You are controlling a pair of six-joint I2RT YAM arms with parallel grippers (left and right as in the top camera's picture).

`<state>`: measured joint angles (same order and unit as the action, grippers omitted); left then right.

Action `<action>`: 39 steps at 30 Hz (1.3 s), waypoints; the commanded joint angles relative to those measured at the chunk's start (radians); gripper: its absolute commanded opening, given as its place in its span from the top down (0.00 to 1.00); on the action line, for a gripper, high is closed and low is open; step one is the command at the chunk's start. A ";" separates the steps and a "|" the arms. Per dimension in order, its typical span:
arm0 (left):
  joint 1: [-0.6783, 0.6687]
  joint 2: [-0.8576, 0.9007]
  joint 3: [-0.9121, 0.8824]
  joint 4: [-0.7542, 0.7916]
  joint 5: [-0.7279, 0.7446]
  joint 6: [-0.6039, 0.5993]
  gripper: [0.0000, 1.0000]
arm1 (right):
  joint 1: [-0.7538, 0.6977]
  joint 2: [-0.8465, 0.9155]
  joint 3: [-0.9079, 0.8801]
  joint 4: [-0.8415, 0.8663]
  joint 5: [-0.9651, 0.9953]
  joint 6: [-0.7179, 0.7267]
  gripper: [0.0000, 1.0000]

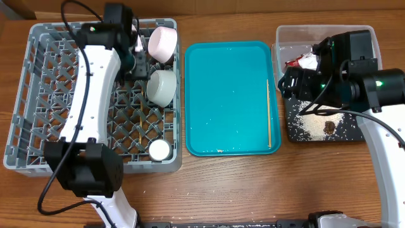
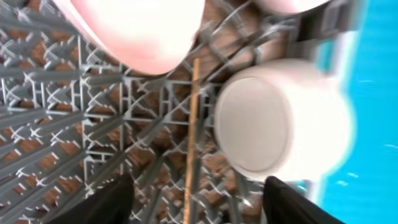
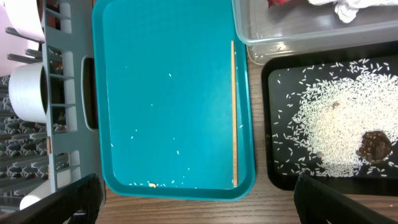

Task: Sort waste into correct bins and load items into the dishwasher
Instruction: 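Withdraw the left gripper from the rack back toward the teal tray, then grasp the remaining chopstick on the teal tray with left gripper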

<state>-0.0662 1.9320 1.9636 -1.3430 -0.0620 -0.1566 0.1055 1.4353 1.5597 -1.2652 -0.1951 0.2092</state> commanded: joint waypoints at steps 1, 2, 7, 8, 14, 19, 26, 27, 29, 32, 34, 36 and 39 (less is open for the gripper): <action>-0.064 -0.003 0.095 -0.026 0.095 -0.021 0.36 | 0.003 0.001 0.012 0.007 -0.004 0.003 0.00; -0.090 -0.003 0.104 -0.027 0.096 -0.034 0.35 | 0.003 0.001 0.012 0.007 -0.004 0.003 0.00; -0.231 -0.002 0.082 0.014 0.097 -0.145 0.35 | 0.003 0.001 0.012 0.007 -0.005 0.003 0.00; -0.260 -0.002 0.075 0.026 0.097 -0.163 0.34 | 0.003 0.001 0.012 0.007 -0.008 0.003 0.00; -0.436 0.034 0.068 0.108 0.095 -0.166 0.35 | -0.035 -0.015 0.013 -0.002 -0.007 0.004 0.00; -0.533 0.087 0.068 0.184 0.080 -0.257 0.37 | -0.217 -0.098 0.013 -0.019 -0.007 0.044 0.00; -0.607 0.181 0.068 0.272 0.085 -0.323 0.32 | -0.527 -0.187 0.013 -0.081 -0.007 0.053 0.00; -0.616 0.196 0.068 0.288 0.098 -0.323 0.31 | -0.563 -0.188 0.013 -0.090 -0.006 0.053 0.00; -0.637 0.230 0.068 0.326 0.126 -0.323 0.31 | -0.630 -0.186 0.012 -0.104 -0.006 0.052 0.00; -0.661 0.268 0.068 0.378 0.142 -0.323 0.32 | -0.681 -0.178 0.012 -0.112 -0.006 0.052 0.00; -0.677 0.288 0.068 0.391 0.141 -0.340 0.28 | -0.695 -0.174 0.012 -0.126 -0.006 0.052 0.00; -0.689 0.303 0.068 0.393 0.142 -0.364 0.16 | -0.697 -0.171 0.012 -0.130 -0.007 0.052 0.00; -0.701 0.328 0.068 0.414 0.129 -0.371 0.20 | -0.697 -0.170 0.012 -0.129 -0.007 0.052 0.00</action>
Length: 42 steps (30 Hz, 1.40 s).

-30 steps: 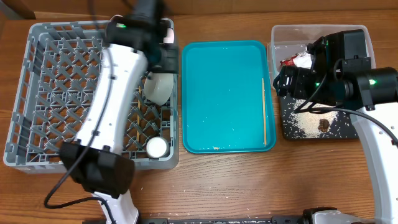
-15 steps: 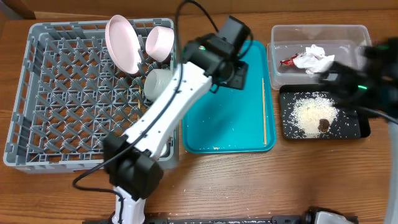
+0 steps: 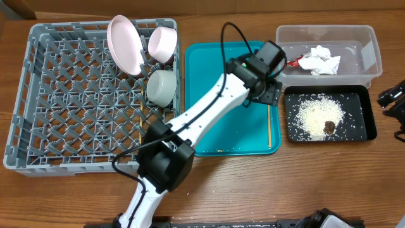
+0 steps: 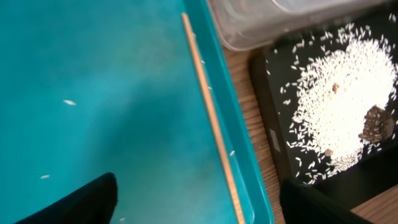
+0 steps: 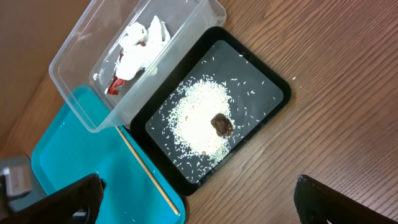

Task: Sort waste into correct bins and load items into the dishwasher
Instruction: 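Grasp the remaining chopstick on the teal tray with left gripper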

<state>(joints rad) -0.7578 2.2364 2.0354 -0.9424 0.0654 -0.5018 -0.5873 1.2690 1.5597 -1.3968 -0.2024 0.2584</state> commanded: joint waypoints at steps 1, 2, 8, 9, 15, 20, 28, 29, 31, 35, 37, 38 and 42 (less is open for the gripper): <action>-0.013 0.034 -0.004 0.020 0.000 -0.040 0.21 | -0.004 -0.003 0.012 0.002 0.000 0.003 0.00; -0.015 0.048 -0.004 0.025 -0.008 -0.062 0.20 | -0.004 -0.003 0.012 0.002 0.000 0.003 0.00; -0.036 0.115 -0.004 0.033 -0.153 -0.208 0.26 | -0.004 -0.003 0.012 0.002 0.000 0.003 0.00; -0.040 0.124 -0.004 0.036 -0.172 -0.219 0.28 | -0.004 -0.003 0.012 0.003 0.000 0.003 0.00; -0.076 0.139 -0.004 0.093 -0.213 -0.227 0.27 | -0.004 -0.003 0.012 0.002 0.000 0.003 0.00; -0.097 0.163 -0.004 0.114 -0.241 -0.228 0.25 | -0.004 -0.003 0.012 0.002 0.000 0.003 0.00; -0.097 0.204 -0.004 0.117 -0.240 -0.236 0.40 | -0.004 -0.003 0.012 0.003 0.000 0.003 0.00; -0.097 0.208 -0.004 0.119 -0.236 -0.236 0.40 | -0.004 -0.003 0.012 0.002 0.000 0.003 0.00; -0.097 0.212 -0.004 0.120 -0.222 -0.235 0.45 | -0.004 -0.003 0.012 0.003 0.000 0.003 0.00; -0.106 0.214 -0.004 0.108 -0.237 -0.231 0.45 | -0.004 -0.003 0.012 0.002 0.000 0.003 0.00; -0.109 0.217 -0.004 0.105 -0.249 -0.227 0.48 | -0.004 -0.003 0.012 0.002 0.000 0.003 0.00; -0.112 0.222 -0.004 0.103 -0.254 -0.227 0.49 | -0.004 -0.003 0.012 0.002 0.000 0.003 0.00; -0.113 0.247 -0.004 0.101 -0.262 -0.227 0.52 | -0.004 -0.003 0.012 0.002 0.000 0.003 0.00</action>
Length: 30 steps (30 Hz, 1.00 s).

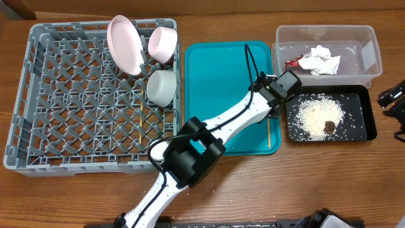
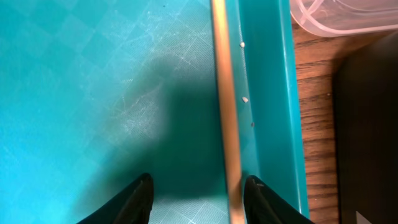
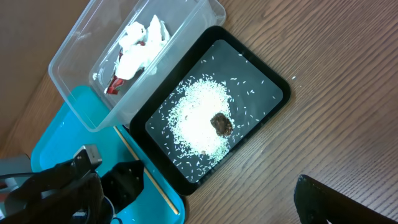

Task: Sort waste into correct bins and load items into the dishwasher
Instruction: 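Grasp the remaining chopstick on the teal tray with left gripper, then carry the chopstick to the rack and insert it beside the first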

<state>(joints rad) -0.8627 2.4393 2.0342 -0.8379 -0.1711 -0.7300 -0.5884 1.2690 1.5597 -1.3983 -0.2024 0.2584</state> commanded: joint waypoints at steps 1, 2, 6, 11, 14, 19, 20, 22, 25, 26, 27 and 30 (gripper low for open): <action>-0.008 0.053 -0.003 -0.003 -0.026 0.001 0.55 | -0.003 -0.003 0.012 0.004 0.000 0.003 0.00; -0.008 0.054 -0.003 -0.003 -0.026 0.001 0.57 | -0.003 -0.003 0.012 0.004 0.000 0.003 0.00; -0.008 0.058 -0.003 -0.006 -0.027 0.001 0.78 | -0.003 -0.003 0.012 0.004 0.000 0.003 0.00; -0.001 0.055 0.001 -0.022 -0.042 0.002 0.96 | -0.003 -0.003 0.012 0.004 0.000 0.003 0.00; 0.021 0.045 0.039 -0.070 -0.042 0.008 0.96 | -0.003 -0.003 0.012 0.004 0.000 0.003 0.00; 0.090 0.021 0.226 -0.261 -0.006 0.147 0.96 | -0.003 -0.003 0.012 0.004 0.000 0.003 0.00; 0.108 0.015 0.278 -0.318 -0.008 0.157 0.96 | -0.003 -0.003 0.012 0.004 0.000 0.003 0.00; 0.147 0.002 0.391 -0.438 -0.008 0.179 0.96 | -0.003 -0.003 0.012 0.004 0.000 0.003 0.00; 0.212 -0.021 0.558 -0.608 -0.008 0.214 0.96 | -0.003 -0.003 0.012 0.004 0.000 0.003 0.00; 0.237 -0.030 0.619 -0.666 -0.007 0.230 0.96 | -0.003 -0.003 0.012 0.004 0.000 0.003 0.00; 0.259 -0.037 0.668 -0.718 -0.008 0.244 0.96 | -0.003 -0.003 0.012 0.004 0.000 0.003 0.00; 0.327 -0.062 0.785 -0.851 -0.017 0.287 0.96 | -0.003 -0.003 0.012 0.004 0.000 0.003 0.00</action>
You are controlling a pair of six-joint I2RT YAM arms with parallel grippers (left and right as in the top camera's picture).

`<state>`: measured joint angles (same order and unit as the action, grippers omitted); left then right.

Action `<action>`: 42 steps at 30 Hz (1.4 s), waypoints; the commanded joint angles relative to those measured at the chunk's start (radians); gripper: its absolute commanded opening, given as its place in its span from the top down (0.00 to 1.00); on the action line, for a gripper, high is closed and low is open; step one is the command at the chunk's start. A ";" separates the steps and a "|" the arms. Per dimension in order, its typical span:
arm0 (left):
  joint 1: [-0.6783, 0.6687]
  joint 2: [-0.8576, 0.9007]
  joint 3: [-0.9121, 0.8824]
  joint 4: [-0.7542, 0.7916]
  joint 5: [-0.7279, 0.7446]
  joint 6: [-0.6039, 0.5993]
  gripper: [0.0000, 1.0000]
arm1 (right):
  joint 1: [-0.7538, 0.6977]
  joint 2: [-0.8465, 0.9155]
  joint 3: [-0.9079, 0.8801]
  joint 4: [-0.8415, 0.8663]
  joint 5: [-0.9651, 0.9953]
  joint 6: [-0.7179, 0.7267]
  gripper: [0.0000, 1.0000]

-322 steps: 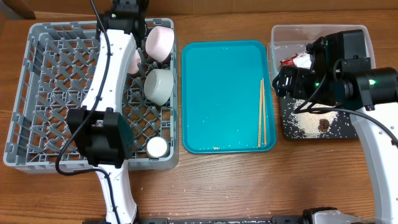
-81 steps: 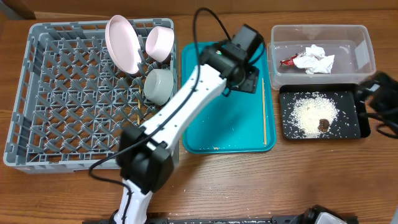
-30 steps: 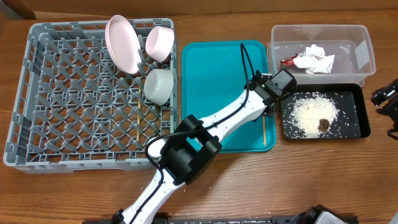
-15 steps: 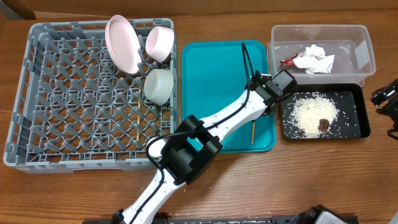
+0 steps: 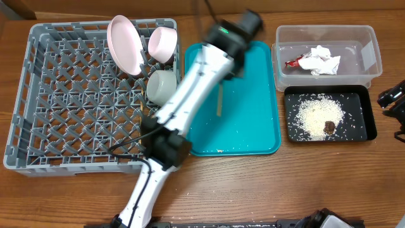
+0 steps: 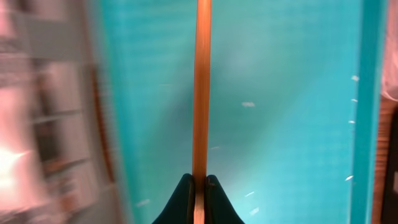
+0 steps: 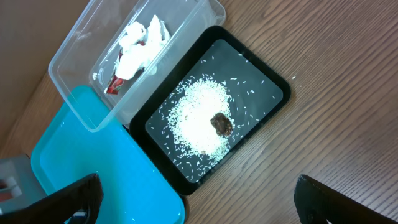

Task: Sort waste into correct bins and load items into the dishwasher
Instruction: 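Carry the chopstick to the rack and insert it beside the first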

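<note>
A wooden chopstick [image 6: 201,87] is held off the teal tray [image 5: 253,126], with my left gripper [image 6: 199,182] shut on its near end. From overhead the chopstick [image 5: 219,101] hangs over the tray's middle, beside the left arm. The grey dish rack [image 5: 38,126] holds a pink plate [image 5: 123,44], a pink bowl [image 5: 162,43], a pale cup [image 5: 161,87] and another chopstick [image 5: 140,130]. My right gripper [image 7: 196,186] is open and holds nothing, parked at the table's far right [image 5: 392,101].
A clear bin [image 5: 373,57] at back right holds crumpled paper and a red wrapper [image 5: 316,61]. In front of it, a black tray [image 5: 361,130] carries rice and a brown lump [image 5: 328,126]. A few rice grains dot the teal tray. The rack is a blur at left [image 6: 43,124].
My left gripper was open around the chopstick lying by the tray's right rim. Now it is shut on the chopstick, clear of the tray, further left and nearer the rack. The right arm has not moved.
First my left gripper was open over the rack by the cup, and my right was over the tray and bins. Then the right arm was at the far right, and the left was open above the chopstick. It stood around the chopstick, and now holds it.
</note>
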<state>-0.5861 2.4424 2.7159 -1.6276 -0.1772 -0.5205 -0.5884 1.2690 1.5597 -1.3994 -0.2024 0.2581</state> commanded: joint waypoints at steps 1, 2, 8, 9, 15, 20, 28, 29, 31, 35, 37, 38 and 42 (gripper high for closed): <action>0.074 -0.077 0.114 -0.062 0.031 0.147 0.96 | -0.003 -0.003 0.012 0.005 0.000 0.003 0.00; 0.096 -0.098 0.114 -0.062 0.093 0.208 0.96 | -0.003 -0.003 0.012 0.005 0.000 0.003 0.00; 0.215 -0.240 0.003 -0.063 0.177 0.250 0.96 | -0.003 -0.003 0.012 0.005 0.000 0.003 0.00; 0.233 -0.278 -0.049 -0.062 0.169 0.256 0.96 | -0.003 -0.003 0.012 0.005 0.000 0.003 0.00; 0.364 -0.512 -0.446 -0.059 -0.025 0.256 0.96 | -0.003 -0.003 0.012 0.005 0.000 0.003 0.00; 0.471 -0.551 -0.674 0.037 -0.058 0.348 0.96 | -0.003 -0.003 0.012 0.005 0.000 0.003 0.00; 0.546 -0.551 -0.998 0.340 -0.018 0.432 0.96 | -0.003 -0.003 0.012 0.005 0.000 0.003 0.00; 0.549 -0.551 -1.027 0.373 -0.008 0.441 0.96 | -0.003 -0.003 0.012 0.005 0.000 0.003 0.00; 0.548 -0.551 -1.079 0.428 0.004 0.466 0.96 | -0.003 -0.003 0.012 0.005 0.000 0.003 0.00; 0.547 -0.551 -1.148 0.493 0.021 0.499 0.96 | -0.003 -0.003 0.012 0.005 0.000 0.003 0.00; 0.547 -0.551 -1.163 0.510 0.021 0.499 0.96 | -0.003 -0.003 0.012 0.005 0.000 0.003 0.00; 0.547 -0.551 -1.164 0.512 0.021 0.499 0.96 | -0.003 -0.003 0.012 0.005 0.000 0.003 0.00; 0.547 -0.552 -1.164 0.515 0.021 0.455 0.60 | -0.003 -0.003 0.012 0.005 0.000 0.003 0.00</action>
<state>-0.0433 1.8965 1.5558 -1.1175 -0.1684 -0.0467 -0.5884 1.2690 1.5597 -1.3991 -0.2024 0.2611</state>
